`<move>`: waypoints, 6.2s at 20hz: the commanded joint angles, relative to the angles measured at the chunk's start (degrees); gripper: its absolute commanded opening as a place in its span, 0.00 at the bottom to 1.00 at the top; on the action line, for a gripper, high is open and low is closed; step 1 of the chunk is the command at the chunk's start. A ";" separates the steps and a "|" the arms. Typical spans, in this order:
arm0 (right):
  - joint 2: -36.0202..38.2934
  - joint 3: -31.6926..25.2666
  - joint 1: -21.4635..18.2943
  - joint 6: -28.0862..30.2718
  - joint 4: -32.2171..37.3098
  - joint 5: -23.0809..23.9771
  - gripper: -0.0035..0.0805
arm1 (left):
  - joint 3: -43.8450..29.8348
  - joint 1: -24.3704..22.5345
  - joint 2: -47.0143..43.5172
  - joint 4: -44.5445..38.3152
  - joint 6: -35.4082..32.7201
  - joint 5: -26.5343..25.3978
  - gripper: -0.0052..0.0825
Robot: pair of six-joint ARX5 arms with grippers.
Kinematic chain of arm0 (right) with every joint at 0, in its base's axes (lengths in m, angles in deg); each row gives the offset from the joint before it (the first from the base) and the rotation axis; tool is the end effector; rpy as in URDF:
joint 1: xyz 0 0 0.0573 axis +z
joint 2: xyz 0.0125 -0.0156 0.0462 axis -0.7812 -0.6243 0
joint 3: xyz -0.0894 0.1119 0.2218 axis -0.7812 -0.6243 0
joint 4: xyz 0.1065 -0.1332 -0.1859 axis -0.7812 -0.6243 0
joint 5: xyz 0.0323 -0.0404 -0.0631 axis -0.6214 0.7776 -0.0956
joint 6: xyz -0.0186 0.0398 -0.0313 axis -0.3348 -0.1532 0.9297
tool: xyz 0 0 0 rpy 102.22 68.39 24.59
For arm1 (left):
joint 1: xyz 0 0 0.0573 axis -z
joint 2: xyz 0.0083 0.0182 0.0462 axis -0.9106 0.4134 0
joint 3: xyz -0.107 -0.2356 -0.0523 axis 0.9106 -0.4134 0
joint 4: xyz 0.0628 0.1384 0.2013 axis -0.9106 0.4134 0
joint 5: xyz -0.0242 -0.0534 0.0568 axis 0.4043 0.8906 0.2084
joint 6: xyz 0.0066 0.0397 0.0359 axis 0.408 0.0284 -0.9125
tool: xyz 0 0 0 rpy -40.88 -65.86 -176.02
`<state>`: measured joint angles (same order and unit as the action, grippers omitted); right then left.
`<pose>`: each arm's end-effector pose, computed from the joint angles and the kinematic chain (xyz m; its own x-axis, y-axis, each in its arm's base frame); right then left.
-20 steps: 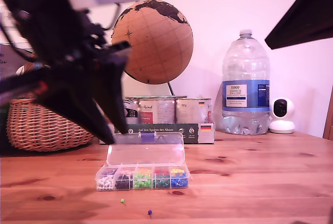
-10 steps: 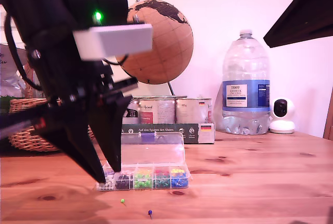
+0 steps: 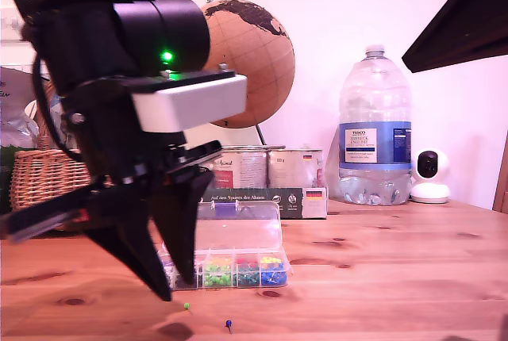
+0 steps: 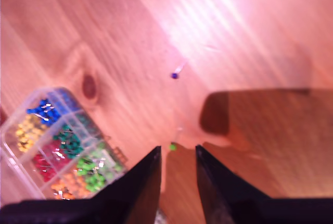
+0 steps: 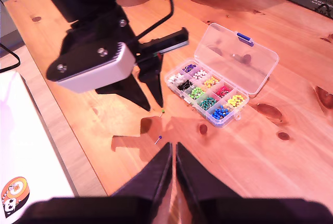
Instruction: Sort the loose pins on the table into their correct compartments
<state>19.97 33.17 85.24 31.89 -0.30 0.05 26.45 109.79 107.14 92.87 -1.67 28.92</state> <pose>0.1116 0.0874 0.2381 0.4616 0.7391 -0.4906 -0.8052 0.5812 0.1181 0.2123 -0.2121 0.1573 0.1299 -0.3166 -0.9396 0.7798 -0.5527 0.2940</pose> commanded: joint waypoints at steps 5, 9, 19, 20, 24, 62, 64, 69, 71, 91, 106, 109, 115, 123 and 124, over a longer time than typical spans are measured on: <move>-0.15 -0.37 0.26 0.33 0.59 -0.22 0.03 | 1.44 -1.29 2.49 0.33 -1.40 0.09 0.27; -0.15 -0.37 0.26 0.33 0.59 -0.22 0.03 | 1.66 -1.88 2.56 0.42 -1.57 0.74 0.27; -0.15 -0.37 0.26 0.33 0.57 -0.22 0.03 | 2.84 -1.86 4.35 0.63 -2.64 2.16 0.27; -0.15 -0.37 0.26 0.33 0.57 -0.22 0.03 | 2.93 -1.81 4.66 0.68 -2.64 2.12 0.27; -0.15 -0.37 0.26 0.33 0.57 -0.22 0.03 | 3.41 -1.84 5.20 1.79 -2.73 1.66 0.26; -0.15 -0.37 0.26 0.13 1.60 -2.60 0.03 | 10.01 -1.25 10.82 10.86 -6.05 0.00 0.22; -0.15 -0.37 0.26 0.11 1.64 -2.60 0.03 | 10.01 -1.36 10.82 10.86 -6.32 -0.07 0.20; -0.15 -0.37 0.26 0.11 1.62 -2.60 0.03 | 10.01 -1.57 10.84 10.80 -6.67 -0.46 0.18; -0.15 -0.37 0.26 0.11 1.64 -2.60 0.03 | 10.01 -1.70 10.84 10.75 -6.67 -0.44 0.14; -0.15 -0.37 0.26 0.13 1.75 -2.60 0.03 | 10.01 -0.74 10.84 10.69 -6.64 2.16 0.14; -0.15 -0.37 0.26 0.11 1.73 -2.60 0.03 | 10.05 -0.79 10.64 10.71 -7.06 -0.28 0.03; -0.15 -0.37 0.26 0.11 1.73 -2.62 0.03 | 10.56 -0.79 9.38 11.37 -6.84 -0.66 0.03; -0.15 -0.37 0.26 0.07 1.86 -2.64 0.03 | 11.93 -0.79 7.39 12.39 -5.53 -0.83 0.03; -0.15 -0.37 0.26 0.09 1.84 -2.62 0.03 | 14.29 -0.81 5.90 11.47 -5.46 -0.85 0.03; -0.15 -0.37 0.26 0.09 1.84 -2.62 0.03 | 15.02 -0.92 5.90 11.45 -5.49 -0.85 0.03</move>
<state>19.97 33.17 85.24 31.87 1.01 -2.36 40.75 108.72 113.45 104.54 -7.41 27.98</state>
